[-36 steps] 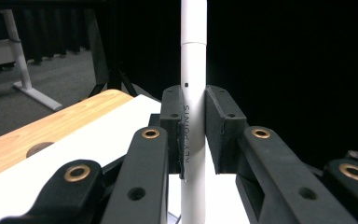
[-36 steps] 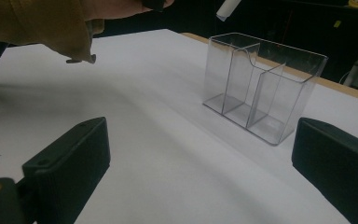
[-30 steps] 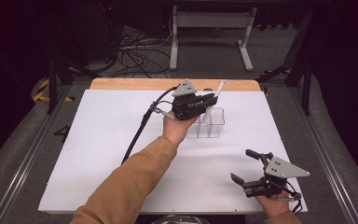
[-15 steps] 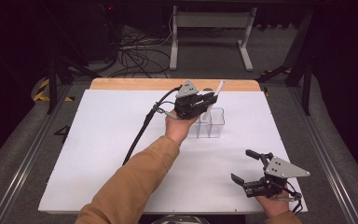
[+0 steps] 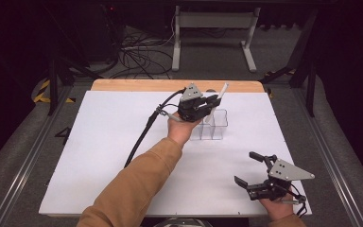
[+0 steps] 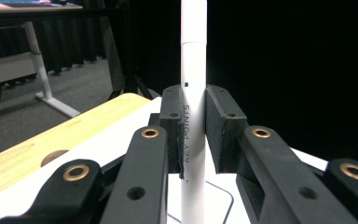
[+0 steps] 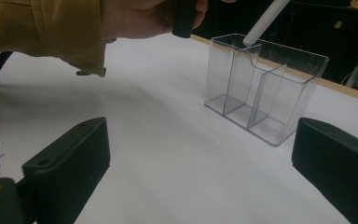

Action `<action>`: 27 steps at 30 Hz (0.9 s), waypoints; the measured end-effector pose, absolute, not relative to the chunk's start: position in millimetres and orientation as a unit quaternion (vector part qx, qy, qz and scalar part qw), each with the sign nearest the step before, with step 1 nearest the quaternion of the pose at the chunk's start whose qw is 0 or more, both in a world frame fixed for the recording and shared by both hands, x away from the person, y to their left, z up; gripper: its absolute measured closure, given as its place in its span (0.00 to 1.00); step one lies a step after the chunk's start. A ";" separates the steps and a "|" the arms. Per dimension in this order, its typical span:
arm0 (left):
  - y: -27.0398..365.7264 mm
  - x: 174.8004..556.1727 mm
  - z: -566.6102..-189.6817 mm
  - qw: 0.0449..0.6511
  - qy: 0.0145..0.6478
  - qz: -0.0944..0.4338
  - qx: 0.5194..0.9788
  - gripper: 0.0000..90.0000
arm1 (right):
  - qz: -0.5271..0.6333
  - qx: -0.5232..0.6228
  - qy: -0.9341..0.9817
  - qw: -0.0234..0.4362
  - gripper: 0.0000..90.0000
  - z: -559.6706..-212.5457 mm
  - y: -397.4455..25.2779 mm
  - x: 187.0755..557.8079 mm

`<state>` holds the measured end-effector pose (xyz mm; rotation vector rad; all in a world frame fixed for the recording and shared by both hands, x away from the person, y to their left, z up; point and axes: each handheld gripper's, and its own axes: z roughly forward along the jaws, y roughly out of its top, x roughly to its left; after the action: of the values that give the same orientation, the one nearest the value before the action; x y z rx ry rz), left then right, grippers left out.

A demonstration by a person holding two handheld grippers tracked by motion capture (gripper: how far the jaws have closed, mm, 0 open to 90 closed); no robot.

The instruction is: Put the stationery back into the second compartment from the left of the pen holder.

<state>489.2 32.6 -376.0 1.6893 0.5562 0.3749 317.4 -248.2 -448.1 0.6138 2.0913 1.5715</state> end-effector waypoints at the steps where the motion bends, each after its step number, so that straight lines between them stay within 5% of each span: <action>1: 32.9 490.0 -376.7 0.615 0.243 0.163 0.732 0.87 | 0.570 0.223 0.758 0.225 0.05 -448.1 -248.2 317.3; 27: 36.4 492.9 -386.1 0.593 0.267 0.135 0.747 0.86 | 0.569 0.218 0.761 0.223 0.05 -448.4 -246.4 317.9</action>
<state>492.9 36.4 -386.1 1.7370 0.6201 0.3150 317.9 -246.4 -448.4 0.6020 2.1021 1.5710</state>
